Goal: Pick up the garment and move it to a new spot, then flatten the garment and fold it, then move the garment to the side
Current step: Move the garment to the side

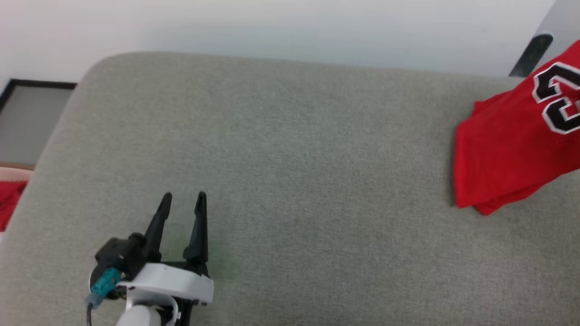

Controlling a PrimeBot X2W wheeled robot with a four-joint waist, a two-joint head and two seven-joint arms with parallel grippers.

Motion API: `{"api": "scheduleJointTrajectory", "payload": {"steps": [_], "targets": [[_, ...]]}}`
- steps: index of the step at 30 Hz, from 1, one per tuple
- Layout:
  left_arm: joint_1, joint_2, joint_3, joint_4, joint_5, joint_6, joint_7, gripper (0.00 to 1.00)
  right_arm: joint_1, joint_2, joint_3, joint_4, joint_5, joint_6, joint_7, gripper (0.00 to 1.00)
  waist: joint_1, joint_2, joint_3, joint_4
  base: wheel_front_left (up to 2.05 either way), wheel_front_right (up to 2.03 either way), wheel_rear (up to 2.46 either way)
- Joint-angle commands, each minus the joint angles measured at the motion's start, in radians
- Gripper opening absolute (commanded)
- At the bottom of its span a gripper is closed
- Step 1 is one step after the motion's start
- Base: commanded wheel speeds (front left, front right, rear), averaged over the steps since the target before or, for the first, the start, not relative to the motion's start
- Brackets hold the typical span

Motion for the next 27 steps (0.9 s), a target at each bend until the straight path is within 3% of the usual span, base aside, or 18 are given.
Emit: {"api": "scheduleJointTrajectory", "payload": {"steps": [1,27], "targets": [[-0.017,-0.002,-0.001,-0.007,0.005,0.001,-0.003,1.00,-0.019,-0.012,0.004,0.005,-0.008,-0.001,-0.015,0.00,0.0000,-0.0001,0.036,-0.024,0.00,0.00,0.00],[-0.184,-0.004,-0.001,-0.092,0.055,0.001,-0.003,1.00,-0.185,-0.281,0.070,0.218,-0.145,-0.001,-0.190,0.00,0.0000,-0.0001,0.290,-0.116,0.00,0.00,0.00]]}}
